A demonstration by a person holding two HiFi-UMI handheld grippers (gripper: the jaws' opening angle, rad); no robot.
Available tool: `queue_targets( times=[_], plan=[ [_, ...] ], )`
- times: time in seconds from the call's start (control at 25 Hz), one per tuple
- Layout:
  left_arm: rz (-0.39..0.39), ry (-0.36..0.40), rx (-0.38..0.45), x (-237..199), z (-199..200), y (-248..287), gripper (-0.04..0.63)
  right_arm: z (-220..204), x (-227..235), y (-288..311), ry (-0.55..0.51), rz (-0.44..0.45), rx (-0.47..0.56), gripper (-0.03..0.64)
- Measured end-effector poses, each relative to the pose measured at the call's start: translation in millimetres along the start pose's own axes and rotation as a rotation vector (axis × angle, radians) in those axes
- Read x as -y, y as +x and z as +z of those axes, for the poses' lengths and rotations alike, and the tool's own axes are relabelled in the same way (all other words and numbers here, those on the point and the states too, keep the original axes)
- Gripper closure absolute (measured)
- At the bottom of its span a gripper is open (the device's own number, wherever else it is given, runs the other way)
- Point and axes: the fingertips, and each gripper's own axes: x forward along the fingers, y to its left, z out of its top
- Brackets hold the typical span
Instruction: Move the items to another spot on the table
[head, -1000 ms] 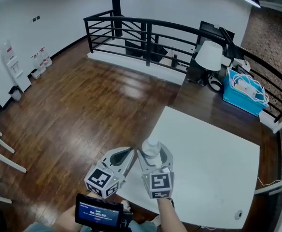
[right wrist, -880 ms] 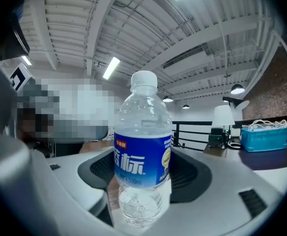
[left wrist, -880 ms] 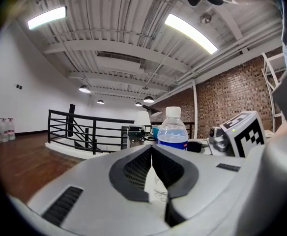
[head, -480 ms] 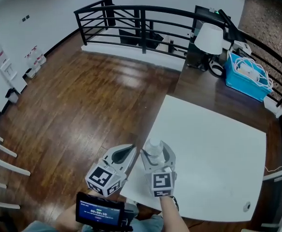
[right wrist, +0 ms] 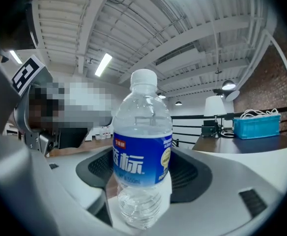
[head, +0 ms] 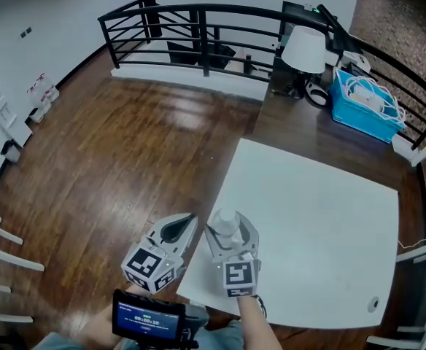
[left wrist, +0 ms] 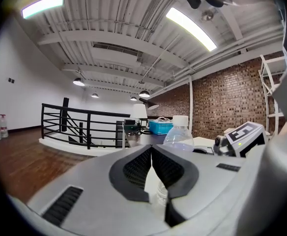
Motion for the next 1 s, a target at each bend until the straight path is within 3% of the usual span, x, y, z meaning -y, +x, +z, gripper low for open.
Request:
queue_targets(
  times=[0.56,1.0],
  plan=[
    [0.027,0.009,-0.001,7.8,4.3,-13.2,0.591,3.6,1.8,-18.0,-0.016,0.009,-0.011,0.267],
    [-0.011,0.024,0.016,56.3,18.7,-16.5,0.591,31.3,5.8,-69.8,-0.016,-0.008,0.006,0.268]
  ],
)
